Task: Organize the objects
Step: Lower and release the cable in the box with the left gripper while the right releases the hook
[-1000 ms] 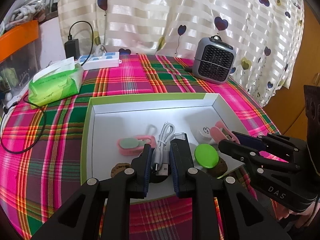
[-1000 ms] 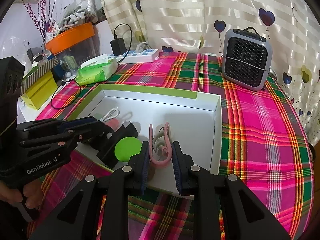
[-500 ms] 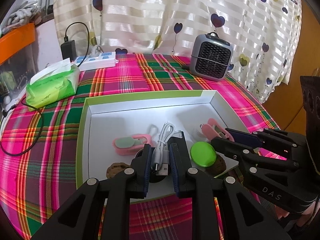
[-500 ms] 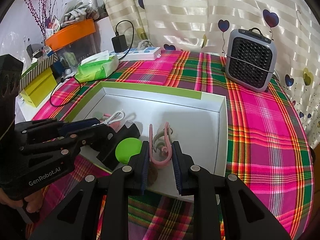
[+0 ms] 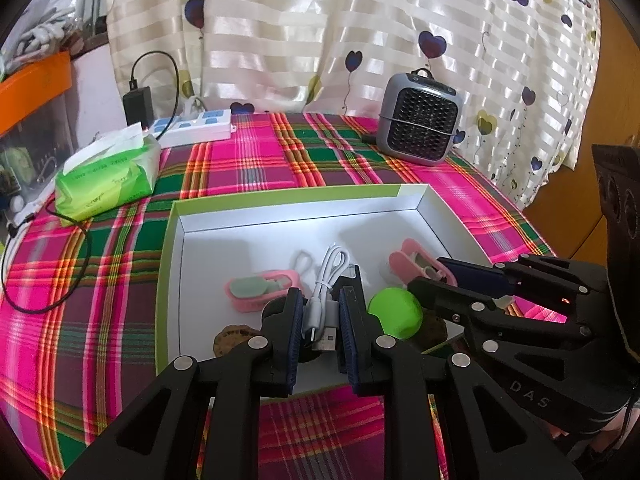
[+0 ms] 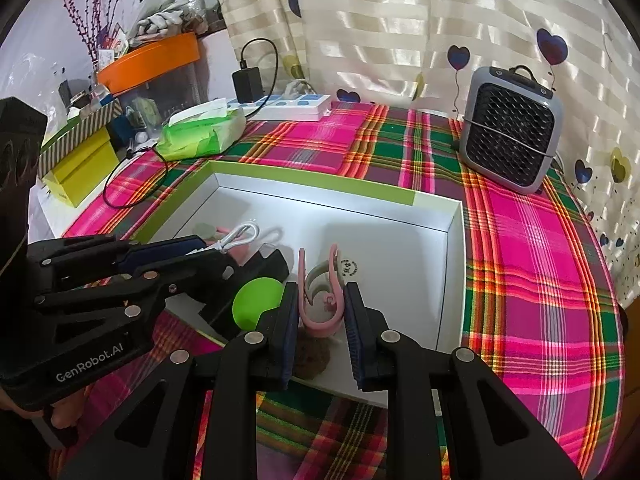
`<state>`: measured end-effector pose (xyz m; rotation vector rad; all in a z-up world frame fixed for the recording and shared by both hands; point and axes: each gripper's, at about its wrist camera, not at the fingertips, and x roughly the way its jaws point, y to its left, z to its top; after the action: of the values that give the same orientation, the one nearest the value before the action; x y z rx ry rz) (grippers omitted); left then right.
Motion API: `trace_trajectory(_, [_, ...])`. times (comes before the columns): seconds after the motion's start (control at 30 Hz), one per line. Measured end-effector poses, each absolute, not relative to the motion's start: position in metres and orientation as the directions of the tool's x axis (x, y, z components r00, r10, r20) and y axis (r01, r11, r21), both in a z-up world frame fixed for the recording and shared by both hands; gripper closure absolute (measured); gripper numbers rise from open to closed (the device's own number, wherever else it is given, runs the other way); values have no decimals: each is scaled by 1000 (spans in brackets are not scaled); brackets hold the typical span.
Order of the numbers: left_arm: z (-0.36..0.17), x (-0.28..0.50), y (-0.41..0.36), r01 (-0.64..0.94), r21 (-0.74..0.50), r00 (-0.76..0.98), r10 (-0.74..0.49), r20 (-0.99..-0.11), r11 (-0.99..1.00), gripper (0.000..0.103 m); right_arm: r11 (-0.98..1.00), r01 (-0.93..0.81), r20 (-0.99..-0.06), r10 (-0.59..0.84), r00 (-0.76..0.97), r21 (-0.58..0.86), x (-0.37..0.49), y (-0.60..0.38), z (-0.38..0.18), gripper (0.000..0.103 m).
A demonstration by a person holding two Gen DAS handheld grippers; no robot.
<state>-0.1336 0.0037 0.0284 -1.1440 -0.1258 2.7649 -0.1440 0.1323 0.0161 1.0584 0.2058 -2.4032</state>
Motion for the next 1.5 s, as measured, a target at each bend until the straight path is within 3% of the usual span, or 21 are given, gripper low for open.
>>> trace_trajectory(0.6, [24, -138, 0, -88, -133, -681, 157, -716, -987, 86, -831, 554, -752, -392, -530, 43, -147, 113, 10, 80])
trace_trajectory(1.3, [30, -125, -9, -50, -155, -702, 145, -697, -987, 85, -848, 527, -718, -395, -572, 46, -130, 128, 23, 80])
trace_trajectory(1.5, [24, -129, -4, -77, -174, -668, 180, -722, -982, 89, -851, 522, -718, -399, -571, 58, -128, 132, 22, 80])
